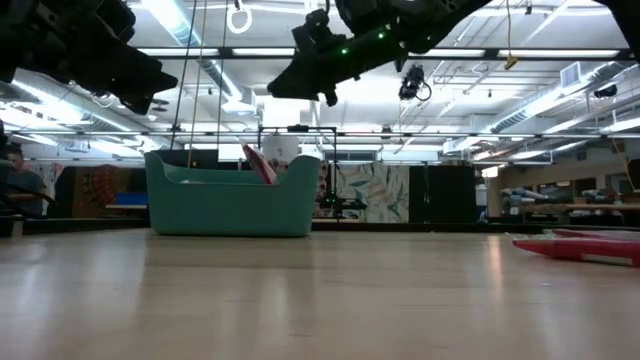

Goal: Sort popcorn bags into baskets
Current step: Put the popcorn bag into the green bin

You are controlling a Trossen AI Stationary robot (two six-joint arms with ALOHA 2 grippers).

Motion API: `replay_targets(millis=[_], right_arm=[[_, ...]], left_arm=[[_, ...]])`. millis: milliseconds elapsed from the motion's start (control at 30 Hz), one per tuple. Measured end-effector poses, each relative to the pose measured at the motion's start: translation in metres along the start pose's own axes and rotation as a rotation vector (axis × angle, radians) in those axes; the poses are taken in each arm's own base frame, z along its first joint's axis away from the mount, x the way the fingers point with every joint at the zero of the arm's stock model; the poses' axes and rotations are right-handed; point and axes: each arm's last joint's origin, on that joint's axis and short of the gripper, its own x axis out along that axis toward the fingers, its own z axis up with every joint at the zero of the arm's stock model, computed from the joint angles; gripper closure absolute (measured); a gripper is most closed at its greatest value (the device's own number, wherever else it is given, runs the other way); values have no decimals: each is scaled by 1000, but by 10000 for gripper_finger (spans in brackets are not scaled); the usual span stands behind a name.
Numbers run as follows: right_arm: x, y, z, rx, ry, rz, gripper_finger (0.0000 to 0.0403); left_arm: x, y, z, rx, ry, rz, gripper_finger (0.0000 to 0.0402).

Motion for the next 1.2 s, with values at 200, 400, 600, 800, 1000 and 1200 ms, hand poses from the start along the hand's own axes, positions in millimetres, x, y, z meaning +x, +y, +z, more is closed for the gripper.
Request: replay_targets(millis=[200, 400, 600, 800, 1000, 1200], right_arm=[[-17, 36, -20, -29, 330, -61, 291], [-46, 68, -42, -73, 668, -220, 291], [-73, 87, -62, 60, 951, -270, 290], [-111, 91, -97, 161, 1287, -495, 284], [-155, 80, -130, 348, 1322, -696, 278], [-189, 72, -157, 537, 1239, -786, 266]], left_arm=[[0, 0, 0, 72, -1, 14, 260], [0, 2, 0, 129, -5, 64, 260], [0, 2, 3, 200, -26, 69, 260], [0, 1, 8, 260, -80, 71, 260], [-1, 1, 11, 304, -113, 74, 260], [-1, 1, 13, 328, -131, 78, 260]])
